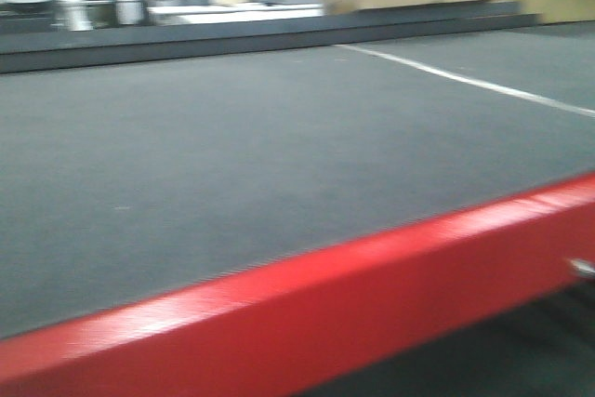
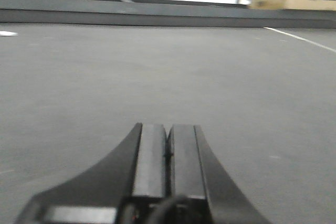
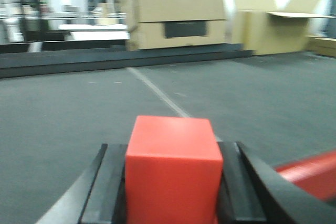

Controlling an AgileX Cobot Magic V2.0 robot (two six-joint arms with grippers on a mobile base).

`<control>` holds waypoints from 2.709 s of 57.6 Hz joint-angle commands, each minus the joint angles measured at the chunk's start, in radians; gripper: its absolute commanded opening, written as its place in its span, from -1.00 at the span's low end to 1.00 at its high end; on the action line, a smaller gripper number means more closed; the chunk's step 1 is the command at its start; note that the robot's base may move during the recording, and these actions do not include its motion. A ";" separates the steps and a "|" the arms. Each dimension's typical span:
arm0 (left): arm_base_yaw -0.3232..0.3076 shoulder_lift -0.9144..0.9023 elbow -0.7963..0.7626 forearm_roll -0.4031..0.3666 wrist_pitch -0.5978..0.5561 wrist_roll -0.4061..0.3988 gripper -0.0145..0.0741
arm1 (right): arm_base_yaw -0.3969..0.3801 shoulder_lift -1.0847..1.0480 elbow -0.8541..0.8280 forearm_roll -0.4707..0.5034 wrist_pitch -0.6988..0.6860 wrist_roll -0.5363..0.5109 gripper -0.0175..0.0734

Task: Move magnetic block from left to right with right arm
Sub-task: 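Drive the base away from the table holding the red cube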

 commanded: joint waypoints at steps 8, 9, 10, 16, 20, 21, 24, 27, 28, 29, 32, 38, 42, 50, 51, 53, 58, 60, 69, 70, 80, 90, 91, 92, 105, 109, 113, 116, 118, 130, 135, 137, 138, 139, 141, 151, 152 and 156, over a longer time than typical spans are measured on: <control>0.001 -0.009 0.010 -0.003 -0.085 -0.008 -0.96 | -0.006 0.008 -0.032 -0.001 -0.086 -0.010 0.04; 0.001 -0.009 0.010 -0.003 -0.085 -0.008 -0.96 | -0.006 0.008 -0.032 -0.001 -0.086 -0.010 0.04; 0.001 -0.009 0.010 -0.003 -0.085 -0.008 -0.96 | -0.006 0.008 -0.032 -0.001 -0.086 -0.010 0.04; 0.001 -0.009 0.010 -0.003 -0.085 -0.008 -0.96 | -0.006 0.008 -0.032 -0.001 -0.086 -0.010 0.04; 0.001 -0.009 0.010 -0.003 -0.085 -0.008 -0.96 | -0.006 0.008 -0.032 -0.001 -0.086 -0.010 0.04; 0.001 -0.009 0.010 -0.003 -0.085 -0.008 -0.96 | -0.006 0.008 -0.032 -0.001 -0.086 -0.010 0.04; 0.001 -0.009 0.010 -0.003 -0.085 -0.008 -0.96 | -0.006 0.008 -0.032 -0.001 -0.086 -0.010 0.04; 0.001 -0.009 0.010 -0.003 -0.085 -0.008 -0.96 | -0.006 0.008 -0.032 -0.001 -0.086 -0.010 0.04; 0.001 -0.009 0.010 -0.003 -0.085 -0.008 -0.96 | -0.006 0.008 -0.032 -0.001 -0.086 -0.010 0.04; 0.001 -0.009 0.010 -0.003 -0.085 -0.008 -0.96 | -0.006 0.008 -0.032 -0.001 -0.086 -0.010 0.04; 0.001 -0.009 0.010 -0.003 -0.085 -0.008 -0.96 | -0.006 0.008 -0.032 -0.001 -0.086 -0.010 0.04; 0.001 -0.009 0.010 -0.003 -0.085 -0.008 -0.96 | -0.006 0.008 -0.032 -0.001 -0.086 -0.010 0.04; 0.001 -0.009 0.010 -0.003 -0.085 -0.008 -0.96 | -0.006 0.008 -0.032 -0.001 -0.086 -0.010 0.04; 0.001 -0.009 0.010 -0.003 -0.085 -0.008 -0.96 | -0.006 0.008 -0.032 -0.001 -0.086 -0.010 0.04; 0.001 -0.009 0.010 -0.003 -0.085 -0.008 -0.96 | -0.006 0.008 -0.032 -0.001 -0.086 -0.010 0.04; 0.001 -0.009 0.010 -0.003 -0.085 -0.008 -0.96 | -0.006 0.008 -0.032 -0.001 -0.086 -0.010 0.04; 0.001 -0.009 0.010 -0.003 -0.085 -0.008 -0.96 | -0.006 0.008 -0.032 -0.001 -0.086 -0.010 0.04; 0.001 -0.009 0.010 -0.003 -0.085 -0.008 -0.96 | -0.006 0.008 -0.032 -0.001 -0.086 -0.010 0.04; 0.001 -0.009 0.010 -0.003 -0.085 -0.008 -0.96 | -0.006 0.008 -0.032 -0.001 -0.086 -0.010 0.04; 0.001 -0.009 0.010 -0.003 -0.085 -0.008 -0.96 | -0.006 0.008 -0.032 -0.001 -0.086 -0.010 0.04; 0.001 -0.009 0.010 -0.003 -0.085 -0.008 -0.96 | -0.006 0.008 -0.032 -0.001 -0.086 -0.010 0.04; 0.001 -0.009 0.010 -0.003 -0.085 -0.008 -0.96 | -0.006 0.008 -0.032 -0.001 -0.086 -0.010 0.04; 0.001 -0.009 0.010 -0.003 -0.085 -0.008 -0.96 | -0.006 0.008 -0.032 -0.001 -0.086 -0.010 0.04; 0.001 -0.009 0.010 -0.003 -0.085 -0.008 -0.96 | -0.006 0.008 -0.032 -0.001 -0.086 -0.010 0.04; 0.001 -0.009 0.010 -0.003 -0.085 -0.008 -0.96 | -0.006 0.008 -0.032 -0.001 -0.086 -0.010 0.04; 0.001 -0.009 0.010 -0.003 -0.085 -0.008 -0.96 | -0.006 0.008 -0.032 -0.001 -0.086 -0.010 0.04; 0.001 -0.009 0.010 -0.003 -0.085 -0.008 -0.96 | -0.006 0.008 -0.032 -0.001 -0.086 -0.010 0.04; 0.001 -0.009 0.010 -0.003 -0.085 -0.008 -0.96 | -0.006 0.008 -0.032 -0.001 -0.086 -0.010 0.04; 0.001 -0.009 0.010 -0.003 -0.085 -0.008 -0.96 | -0.006 0.008 -0.032 -0.001 -0.086 -0.010 0.04; 0.001 -0.009 0.010 -0.003 -0.085 -0.008 -0.96 | -0.006 0.008 -0.032 -0.001 -0.086 -0.010 0.04; 0.001 -0.009 0.010 -0.003 -0.085 -0.008 -0.96 | -0.006 0.008 -0.032 -0.001 -0.086 -0.010 0.04; 0.001 -0.009 0.010 -0.003 -0.085 -0.008 -0.96 | -0.006 0.008 -0.032 -0.001 -0.086 -0.010 0.04; 0.001 -0.009 0.010 -0.003 -0.085 -0.008 -0.96 | -0.006 0.008 -0.032 -0.001 -0.086 -0.010 0.04; 0.001 -0.009 0.010 -0.003 -0.085 -0.008 -0.96 | -0.006 0.008 -0.032 -0.001 -0.086 -0.010 0.04; 0.001 -0.009 0.010 -0.003 -0.085 -0.008 -0.96 | -0.006 0.008 -0.032 -0.001 -0.086 -0.010 0.04; 0.001 -0.009 0.010 -0.003 -0.085 -0.008 -0.96 | -0.006 0.008 -0.032 -0.001 -0.086 -0.010 0.04; 0.001 -0.009 0.010 -0.003 -0.085 -0.008 -0.96 | -0.006 0.008 -0.032 -0.001 -0.086 -0.010 0.04; 0.001 -0.009 0.010 -0.003 -0.085 -0.008 -0.96 | -0.006 0.008 -0.032 -0.001 -0.086 -0.010 0.04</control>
